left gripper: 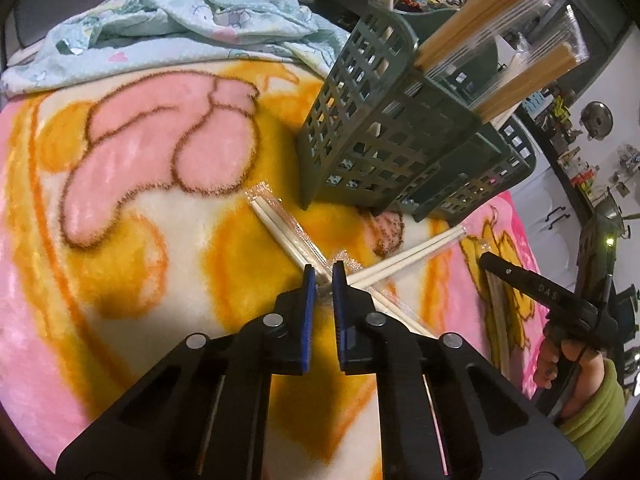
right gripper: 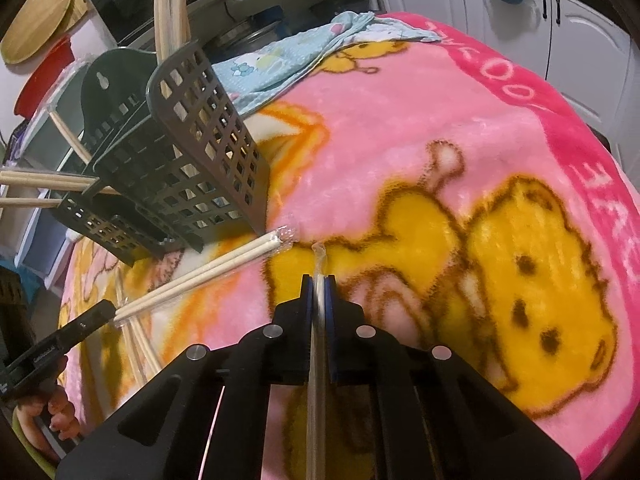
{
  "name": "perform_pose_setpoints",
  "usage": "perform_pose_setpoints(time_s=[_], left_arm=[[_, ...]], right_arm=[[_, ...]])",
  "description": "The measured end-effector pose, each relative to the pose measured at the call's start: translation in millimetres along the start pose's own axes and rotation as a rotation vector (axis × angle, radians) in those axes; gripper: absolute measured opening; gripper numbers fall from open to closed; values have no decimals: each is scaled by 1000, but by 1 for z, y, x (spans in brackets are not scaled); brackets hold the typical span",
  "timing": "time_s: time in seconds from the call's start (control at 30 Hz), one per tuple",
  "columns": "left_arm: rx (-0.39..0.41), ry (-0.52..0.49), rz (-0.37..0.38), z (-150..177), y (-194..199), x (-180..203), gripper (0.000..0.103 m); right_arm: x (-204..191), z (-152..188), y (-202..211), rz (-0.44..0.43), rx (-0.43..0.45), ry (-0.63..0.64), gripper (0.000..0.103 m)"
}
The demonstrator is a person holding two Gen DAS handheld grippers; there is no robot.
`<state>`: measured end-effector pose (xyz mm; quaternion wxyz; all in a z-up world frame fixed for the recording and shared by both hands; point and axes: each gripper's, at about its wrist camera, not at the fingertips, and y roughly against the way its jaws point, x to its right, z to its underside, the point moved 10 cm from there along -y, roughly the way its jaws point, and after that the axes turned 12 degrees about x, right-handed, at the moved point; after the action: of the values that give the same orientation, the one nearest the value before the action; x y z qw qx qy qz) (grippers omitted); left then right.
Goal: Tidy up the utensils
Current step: 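Close the right gripper on another wrapped pair while the left gripper closes too, then lift the wrapped chopsticks and carry them down toward the green caddy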
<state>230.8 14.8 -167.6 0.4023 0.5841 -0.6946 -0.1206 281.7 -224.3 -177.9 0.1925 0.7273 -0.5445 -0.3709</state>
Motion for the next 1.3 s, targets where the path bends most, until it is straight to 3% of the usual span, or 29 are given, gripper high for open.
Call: perform_pose_setpoints(time_s=[0.43,0.83,1.3], left_arm=[[53,-36,39,-15,26,13,1],[150,-77,147,-43,66,59,1],[201,-167,247,-65,89,112,0]], right_arm=[[-1,-8,12,-12,29,-19,6],[-40,-45,63,-117,181,45,6],[-66,-77,114,-170,312,117,6]])
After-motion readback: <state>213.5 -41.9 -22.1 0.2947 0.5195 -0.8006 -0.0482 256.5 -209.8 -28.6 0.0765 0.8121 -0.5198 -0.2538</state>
